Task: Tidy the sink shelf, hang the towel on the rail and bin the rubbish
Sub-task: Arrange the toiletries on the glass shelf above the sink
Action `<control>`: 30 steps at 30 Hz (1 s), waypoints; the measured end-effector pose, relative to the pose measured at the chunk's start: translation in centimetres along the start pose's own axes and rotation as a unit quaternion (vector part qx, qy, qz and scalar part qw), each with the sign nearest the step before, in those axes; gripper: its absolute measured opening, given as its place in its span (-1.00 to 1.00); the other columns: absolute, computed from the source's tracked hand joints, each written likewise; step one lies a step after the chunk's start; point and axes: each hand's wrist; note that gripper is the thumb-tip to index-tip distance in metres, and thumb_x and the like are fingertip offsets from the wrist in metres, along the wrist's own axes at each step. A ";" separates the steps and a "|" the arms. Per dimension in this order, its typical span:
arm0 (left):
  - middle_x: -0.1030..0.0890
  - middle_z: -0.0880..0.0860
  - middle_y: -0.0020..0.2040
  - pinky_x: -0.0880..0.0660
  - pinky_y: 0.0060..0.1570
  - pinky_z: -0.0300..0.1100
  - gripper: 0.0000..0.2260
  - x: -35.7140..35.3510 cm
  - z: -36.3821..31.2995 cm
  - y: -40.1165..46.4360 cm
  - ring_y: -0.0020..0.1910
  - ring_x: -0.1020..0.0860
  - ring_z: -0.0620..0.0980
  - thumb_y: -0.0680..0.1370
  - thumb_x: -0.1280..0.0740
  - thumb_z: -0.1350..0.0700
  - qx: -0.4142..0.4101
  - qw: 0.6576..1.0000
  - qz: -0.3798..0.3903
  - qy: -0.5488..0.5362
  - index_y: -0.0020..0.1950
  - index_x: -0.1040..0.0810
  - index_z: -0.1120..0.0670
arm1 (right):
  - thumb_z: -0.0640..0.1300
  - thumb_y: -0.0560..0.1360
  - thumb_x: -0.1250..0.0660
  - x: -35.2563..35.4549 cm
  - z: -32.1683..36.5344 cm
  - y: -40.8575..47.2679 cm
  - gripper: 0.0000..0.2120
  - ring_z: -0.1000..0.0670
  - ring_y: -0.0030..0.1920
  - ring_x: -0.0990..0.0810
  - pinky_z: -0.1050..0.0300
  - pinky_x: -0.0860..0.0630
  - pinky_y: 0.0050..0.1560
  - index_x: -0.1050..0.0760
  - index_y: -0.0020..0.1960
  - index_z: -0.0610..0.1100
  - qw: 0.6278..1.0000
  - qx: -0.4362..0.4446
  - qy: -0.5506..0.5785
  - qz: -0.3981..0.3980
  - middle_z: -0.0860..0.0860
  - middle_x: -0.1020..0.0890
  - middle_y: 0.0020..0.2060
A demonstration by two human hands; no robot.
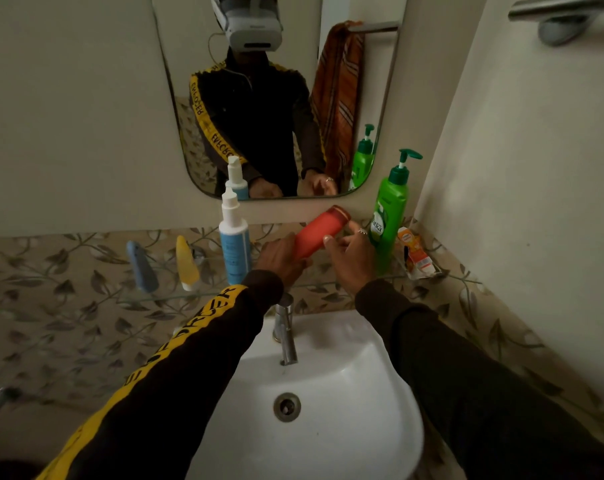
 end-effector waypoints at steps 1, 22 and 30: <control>-0.61 0.18 0.10 -0.41 -0.09 -0.12 -0.61 0.0 0.0 -0.1 0.05 -0.58 0.19 0.50 -0.41 -0.02 0.001 1.000 -0.002 -0.013 0.22 -0.45 0.14 | 0.04 0.53 -0.37 0.0 0.2 0.1 -0.40 -0.14 0.27 -0.58 -0.11 -0.48 0.32 -0.42 0.42 -0.31 1.000 -0.006 0.012 0.005 -0.18 -0.61 0.26; -0.54 -0.09 0.08 -0.55 -0.35 -0.38 -0.42 0.8 0.9 -1.2 -0.19 -0.60 -0.38 0.46 -0.46 0.26 0.034 0.954 0.022 -0.296 0.41 -0.30 0.03 | 0.12 0.46 -0.45 -1.0 4.3 -0.7 -0.47 -0.06 -0.11 -0.66 -0.12 -0.62 0.02 -0.48 0.34 -0.10 0.993 0.113 -0.011 0.019 -0.03 -0.68 -0.12; -0.53 -0.10 0.01 -0.53 -0.36 -0.39 -0.50 0.0 1.1 -0.8 -0.24 -0.59 -0.40 0.46 -0.45 0.29 0.049 0.947 0.028 -0.316 0.26 -0.32 -0.05 | 0.12 0.46 -0.46 -1.0 4.0 -0.9 -0.48 -0.01 -0.12 -0.66 -0.08 -0.65 0.00 -0.48 0.34 -0.06 0.991 0.133 -0.015 0.032 -0.01 -0.67 -0.11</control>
Point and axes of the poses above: each hand's wrist, its own y-axis towards the middle knuckle, its own x-axis out of the back of the hand, z = x × y
